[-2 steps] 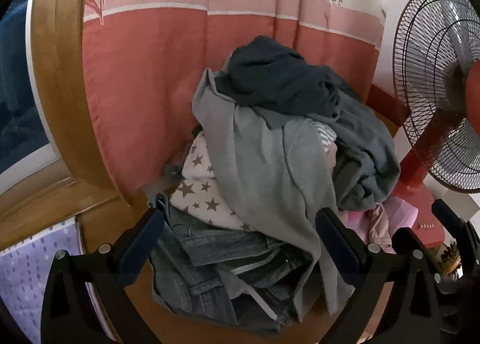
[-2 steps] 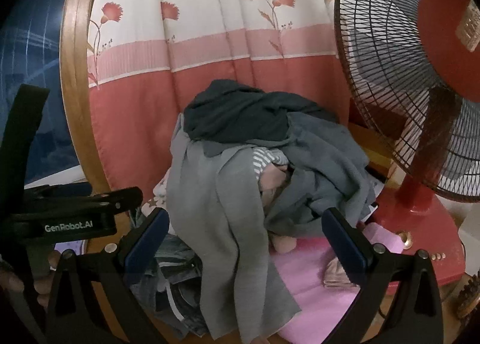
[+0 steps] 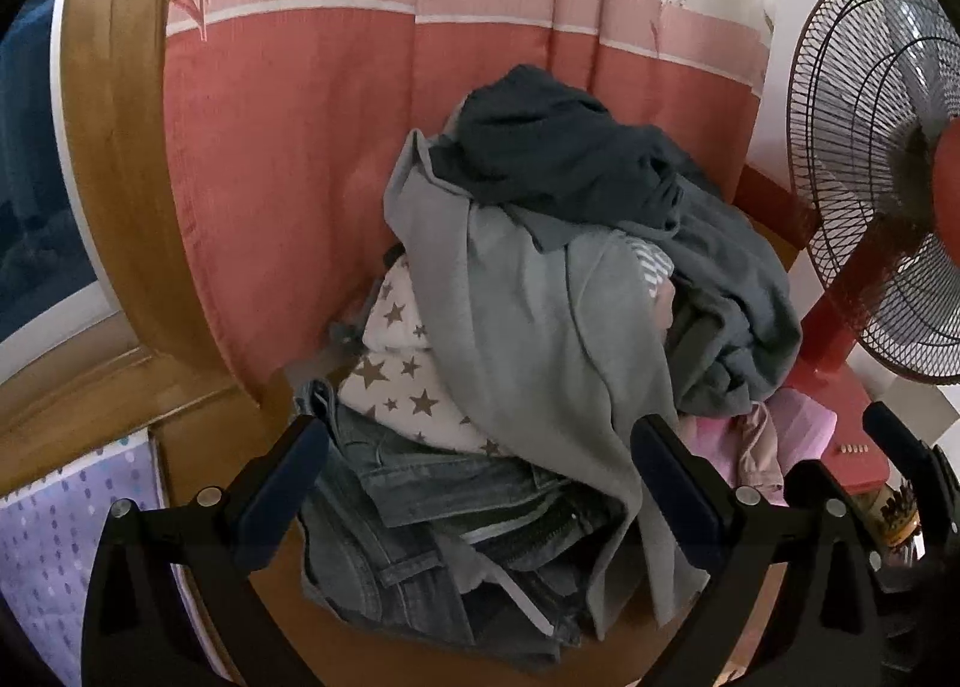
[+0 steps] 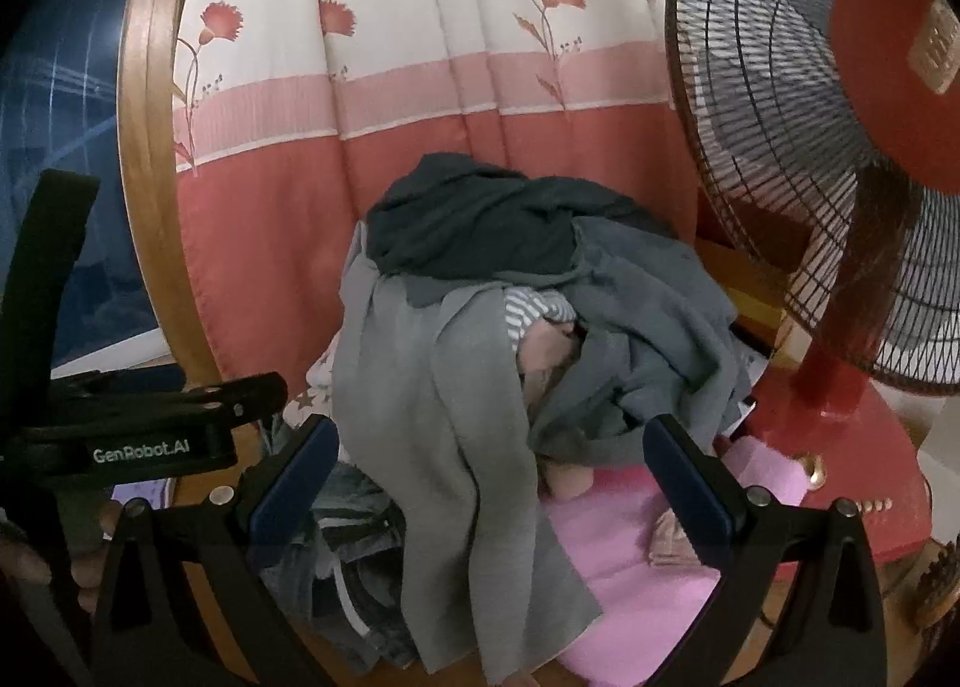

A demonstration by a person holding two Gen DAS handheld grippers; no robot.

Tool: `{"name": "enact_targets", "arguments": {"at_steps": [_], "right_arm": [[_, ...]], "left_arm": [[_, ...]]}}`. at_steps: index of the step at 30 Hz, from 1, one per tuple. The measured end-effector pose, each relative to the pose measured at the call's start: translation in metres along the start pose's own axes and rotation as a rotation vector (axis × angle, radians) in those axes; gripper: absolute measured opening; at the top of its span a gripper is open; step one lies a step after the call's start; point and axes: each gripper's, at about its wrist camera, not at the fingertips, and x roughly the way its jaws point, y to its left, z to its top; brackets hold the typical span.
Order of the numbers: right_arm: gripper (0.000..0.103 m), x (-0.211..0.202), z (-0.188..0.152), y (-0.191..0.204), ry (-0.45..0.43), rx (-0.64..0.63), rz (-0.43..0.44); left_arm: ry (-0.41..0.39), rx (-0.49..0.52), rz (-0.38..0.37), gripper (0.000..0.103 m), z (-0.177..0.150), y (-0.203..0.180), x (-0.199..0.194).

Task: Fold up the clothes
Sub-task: 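Move both grippers toward the dark green sweater atop the clothes pile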

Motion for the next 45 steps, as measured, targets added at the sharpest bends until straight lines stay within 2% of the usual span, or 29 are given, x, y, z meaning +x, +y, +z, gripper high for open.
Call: {"name": "enact_targets", "arguments": {"at_steps": [13,25,36,45], "right_arm": [[0.103,-0.005,-0.001,0.006,0.031,0.008,0.003],[0.103,-0.005,0.002,0.006,0.008,-0.008,0.006],[0.103,0.011,0.018,0.000,-0.024,-0.029,0.003],[0.103,0.044,0.037,-0.014,-0.021,-0.020,0.005]], "left_arm": [[-0.007,-0.009,-0.013,0.103,-0.003,0.006,-0.007],[-0.017,0.004,-0.002,0.103,-0.009,0.001,-0.009],[-0.036,0.037,0.010,0.103,0.013,-0.008,0.003],[-0.060,0.062,0.030,0.103,0.038,-0.014,0.020]]}}
